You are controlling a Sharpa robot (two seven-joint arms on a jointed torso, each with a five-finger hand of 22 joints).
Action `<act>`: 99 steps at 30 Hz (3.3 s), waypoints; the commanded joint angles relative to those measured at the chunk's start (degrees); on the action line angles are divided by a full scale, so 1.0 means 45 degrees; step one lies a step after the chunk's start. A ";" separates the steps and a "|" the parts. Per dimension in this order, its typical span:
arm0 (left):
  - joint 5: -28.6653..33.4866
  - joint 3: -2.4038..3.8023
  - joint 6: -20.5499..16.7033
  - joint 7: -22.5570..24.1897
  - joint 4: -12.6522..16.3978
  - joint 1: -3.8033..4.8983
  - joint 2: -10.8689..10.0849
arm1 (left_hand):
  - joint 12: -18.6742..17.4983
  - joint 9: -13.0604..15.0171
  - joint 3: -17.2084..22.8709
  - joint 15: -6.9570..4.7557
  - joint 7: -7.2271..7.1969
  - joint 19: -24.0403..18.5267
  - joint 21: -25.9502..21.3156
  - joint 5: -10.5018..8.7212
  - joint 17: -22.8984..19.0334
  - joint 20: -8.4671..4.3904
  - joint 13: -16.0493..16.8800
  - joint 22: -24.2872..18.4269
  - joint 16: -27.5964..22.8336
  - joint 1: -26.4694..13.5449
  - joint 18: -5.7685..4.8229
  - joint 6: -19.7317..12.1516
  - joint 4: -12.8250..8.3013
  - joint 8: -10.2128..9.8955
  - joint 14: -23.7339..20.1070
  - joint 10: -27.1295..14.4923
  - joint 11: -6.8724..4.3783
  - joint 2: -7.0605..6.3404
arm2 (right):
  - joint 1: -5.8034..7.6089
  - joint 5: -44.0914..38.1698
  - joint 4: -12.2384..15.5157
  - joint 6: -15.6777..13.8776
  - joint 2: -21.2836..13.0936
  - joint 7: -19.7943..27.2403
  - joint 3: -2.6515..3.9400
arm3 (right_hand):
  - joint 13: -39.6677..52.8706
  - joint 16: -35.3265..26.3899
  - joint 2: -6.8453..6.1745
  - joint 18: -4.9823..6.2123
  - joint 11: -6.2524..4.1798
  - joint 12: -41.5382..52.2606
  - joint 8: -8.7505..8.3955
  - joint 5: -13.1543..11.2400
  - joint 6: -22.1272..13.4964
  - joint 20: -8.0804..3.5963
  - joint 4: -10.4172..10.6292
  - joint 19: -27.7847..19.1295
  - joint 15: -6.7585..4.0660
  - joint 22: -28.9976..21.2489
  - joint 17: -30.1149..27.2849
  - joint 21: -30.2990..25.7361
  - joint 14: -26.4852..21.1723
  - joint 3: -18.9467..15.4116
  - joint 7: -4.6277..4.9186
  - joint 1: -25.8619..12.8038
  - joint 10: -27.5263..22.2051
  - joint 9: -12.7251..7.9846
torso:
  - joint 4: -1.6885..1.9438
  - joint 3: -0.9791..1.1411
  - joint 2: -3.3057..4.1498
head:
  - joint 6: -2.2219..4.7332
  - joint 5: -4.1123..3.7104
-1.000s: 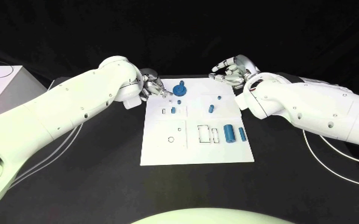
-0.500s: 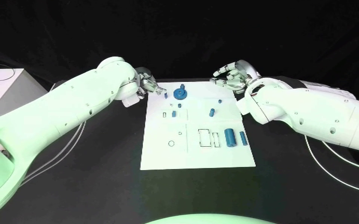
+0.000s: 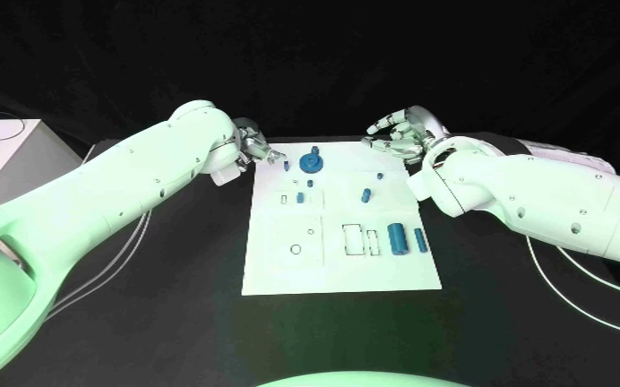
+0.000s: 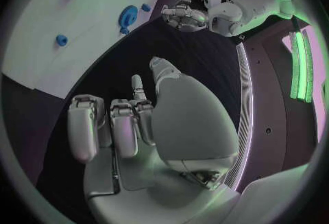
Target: Assemble the parts on the task board
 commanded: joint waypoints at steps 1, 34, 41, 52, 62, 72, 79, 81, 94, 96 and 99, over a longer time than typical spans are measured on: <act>-0.0093 0.0000 -0.0246 0.0170 -0.0287 0.0022 0.0191 | 0.0108 -0.0013 -0.0304 -0.0003 -0.0011 0.0078 -0.0004 -0.0027 0.1644 -0.0049 0.0031 0.0047 0.0030 -0.0493 0.0037 -0.0122 -0.0004 0.0119 0.0823 0.0070 0.0012 0.0065 | -0.0001 -0.0040 0.0056 0.0116 -0.0004 0.0150 0.0007 | 0.2697 -0.0066 0.0041 -0.0128 -0.0031 -0.0061 0.0082 0.0043 -0.0070 -0.0061 0.0009 0.0671 -0.0071 0.1780 0.3027 -0.0037 0.1273 0.0094 0.0026 -0.0079 0.0600 0.0012 | -0.0047 0.0006 0.0052 | 0.0017 -0.0001; 0.0302 -0.0081 0.0036 0.0186 -0.1698 0.0212 0.1149 | 0.0230 -0.0013 -0.0611 -0.0028 -0.0052 0.0228 0.0116 -0.0020 0.1808 -0.0069 0.0172 0.0273 0.0119 -0.0867 -0.0007 -0.0127 -0.0014 0.0214 0.0881 0.0181 -0.0020 0.0226 | 0.0020 -0.0083 0.0145 0.0092 0.0108 0.0145 0.0009 | 0.2688 -0.0073 0.0030 -0.0127 -0.0031 -0.0069 0.0089 0.0046 -0.0077 -0.0063 -0.0006 0.0670 -0.0074 0.1777 0.3008 -0.0042 0.1269 0.0138 0.0027 -0.0048 0.0591 0.0025 | -0.0109 0.0050 0.0634 | 0.0265 0.0025; 0.0406 -0.0083 0.0045 0.0194 -0.1692 0.0230 0.1146 | 0.0243 -0.0016 -0.0574 -0.0038 -0.0068 0.0232 0.0121 -0.0014 0.1808 -0.0076 0.0179 0.0274 0.0121 -0.0814 -0.0006 -0.0130 -0.0028 0.0235 0.0883 0.0189 -0.0034 0.0340 | 0.0021 -0.0085 0.0143 0.0094 0.0110 0.0140 0.0009 | 0.2688 -0.0073 0.0030 -0.0127 -0.0031 -0.0069 0.0089 0.0046 -0.0077 -0.0063 -0.0006 0.0670 -0.0074 0.1777 0.3008 -0.0042 0.1269 0.0138 0.0027 -0.0048 0.0591 0.0025 | -0.0101 0.0057 0.0634 | 0.0232 0.0020; 0.0578 -0.0086 0.0096 0.0207 -0.1687 0.0248 0.1165 | 0.0266 -0.0091 0.1046 -0.0121 -0.0160 0.0242 0.0158 -0.0006 0.1836 -0.0150 0.0151 0.0341 0.0142 0.0953 -0.0013 -0.0268 -0.0101 0.0432 0.0892 0.0145 -0.0130 0.0581 | 0.0021 -0.0090 0.0139 0.0102 0.0123 0.0129 0.0009 | 0.2688 -0.0073 0.0030 -0.0127 -0.0031 -0.0069 0.0089 0.0046 -0.0077 -0.0063 -0.0006 0.0670 -0.0074 0.1777 0.3008 -0.0042 0.1269 0.0138 0.0027 -0.0048 0.0591 0.0025 | -0.0108 0.0060 0.0644 | 0.0220 0.0018; 0.0648 -0.0115 0.0288 0.0204 -0.1737 0.0258 0.1182 | 0.0276 -0.0094 0.1624 -0.0136 -0.0173 0.0252 0.0177 -0.0016 0.1859 -0.0162 0.0146 0.0381 0.0154 0.1365 -0.0022 -0.0306 -0.0149 0.0529 0.0899 0.0150 -0.0145 0.0390 | 0.0022 -0.0094 0.0140 0.0108 0.0131 0.0116 0.0009 | 0.2688 -0.0073 0.0030 -0.0127 -0.0031 -0.0069 0.0089 0.0046 -0.0077 -0.0063 -0.0006 0.0670 -0.0074 0.1777 0.3008 -0.0042 0.1269 0.0138 0.0027 -0.0048 0.0591 0.0025 | -0.0109 0.0065 0.0656 | 0.0204 0.0016; 0.0689 -0.0144 0.0279 0.0251 -0.1704 0.0260 0.1164 | 0.0268 -0.0108 0.2485 -0.0177 -0.0231 0.0255 0.0193 0.0001 0.1899 -0.0190 0.0130 0.0412 0.0177 0.1919 -0.0023 -0.0343 -0.0359 0.0627 0.0912 0.0177 -0.0198 0.0331 | 0.0023 -0.0096 0.0121 0.0115 0.0144 0.0121 0.0009 | 0.2703 -0.0072 0.0019 -0.0126 -0.0030 -0.0053 0.0106 0.0055 -0.0081 -0.0065 0.0012 0.0670 -0.0074 0.1775 0.3012 -0.0047 0.1270 0.0189 0.0028 -0.0076 0.0609 0.0050 | -0.0096 0.0061 0.0650 | 0.0182 0.0001; 0.0946 -0.0148 0.0160 0.0335 -0.1467 0.0257 0.1066 | 0.0235 0.0146 0.4645 -0.0140 -0.0129 0.0330 0.0309 0.0149 0.2032 -0.0175 0.0143 0.0580 0.0245 0.2341 -0.0052 -0.0581 -0.1606 0.1100 0.0961 0.0404 -0.0140 0.0033 | 0.0022 -0.0096 0.0103 0.0115 0.0146 0.0132 0.0009 | 0.2703 -0.0072 0.0019 -0.0126 -0.0030 -0.0053 0.0106 0.0055 -0.0081 -0.0065 0.0012 0.0670 -0.0074 0.1775 0.3012 -0.0047 0.1270 0.0189 0.0028 -0.0076 0.0609 0.0050 | -0.0089 0.0053 0.0631 | 0.0166 0.0006; 0.1093 -0.0148 0.0110 0.0342 -0.1305 0.0256 0.0977 | 0.0244 0.0196 0.4862 -0.0137 -0.0121 0.0358 0.0344 0.0283 0.2060 -0.0169 0.0160 0.0629 0.0260 0.2246 -0.0060 -0.0567 -0.1749 0.1184 0.0972 0.0457 -0.0142 -0.0029 | 0.0022 -0.0096 0.0095 0.0115 0.0140 0.0135 0.0009 | 0.2703 -0.0072 0.0019 -0.0126 -0.0030 -0.0053 0.0106 0.0055 -0.0081 -0.0065 0.0012 0.0670 -0.0074 0.1775 0.3012 -0.0047 0.1270 0.0189 0.0028 -0.0076 0.0609 0.0050 | -0.0087 0.0056 0.0616 | 0.0166 0.0024; 0.2165 -0.0134 -0.0474 0.0200 0.1157 0.0244 -0.0645 | 0.0337 0.0348 0.5401 -0.0173 -0.0154 0.0571 0.0563 0.1337 0.2146 -0.0193 0.0324 0.0987 0.0301 0.1756 -0.0123 -0.0390 -0.2236 0.1439 0.1008 0.0727 -0.0185 -0.0279 | 0.0021 -0.0080 0.0019 0.0089 -0.0034 0.0133 0.0008 | 0.2703 -0.0072 0.0019 -0.0126 -0.0030 -0.0053 0.0106 0.0055 -0.0081 -0.0065 0.0012 0.0670 -0.0074 0.1775 0.3012 -0.0047 0.1270 0.0189 0.0028 -0.0076 0.0609 0.0050 | 0.0122 0.0046 0.0351 | 0.0062 -0.0001; 0.2261 -0.0131 -0.0488 0.0171 0.1626 0.0241 -0.0945 | 0.0353 0.0350 0.5414 -0.0177 -0.0158 0.0578 0.0571 0.1361 0.2148 -0.0195 0.0350 0.0998 0.0302 0.1739 -0.0125 -0.0376 -0.2253 0.1445 0.1009 0.0751 -0.0189 -0.0286 | 0.0021 -0.0074 0.0011 0.0087 -0.0063 0.0132 0.0008 | 0.2703 -0.0072 0.0019 -0.0126 -0.0030 -0.0053 0.0106 0.0055 -0.0081 -0.0065 0.0012 0.0670 -0.0074 0.1775 0.3012 -0.0047 0.1270 0.0189 0.0028 -0.0076 0.0609 0.0050 | 0.0150 0.0047 0.0308 | 0.0039 -0.0002; 0.2341 -0.0130 -0.0481 0.0144 0.2197 0.0233 -0.1273 | 0.0361 0.0354 0.5432 -0.0181 -0.0165 0.0587 0.0580 0.1396 0.2143 -0.0199 0.0362 0.1011 0.0299 0.1712 -0.0127 -0.0354 -0.2275 0.1454 0.1008 0.0772 -0.0195 -0.0298 | 0.0020 -0.0067 0.0002 0.0086 -0.0093 0.0132 0.0008 | 0.2703 -0.0072 0.0019 -0.0126 -0.0030 -0.0053 0.0106 0.0055 -0.0081 -0.0065 0.0012 0.0670 -0.0074 0.1775 0.3012 -0.0047 0.1270 0.0189 0.0028 -0.0076 0.0609 0.0050 | 0.0199 0.0036 0.0244 | -0.0013 -0.0011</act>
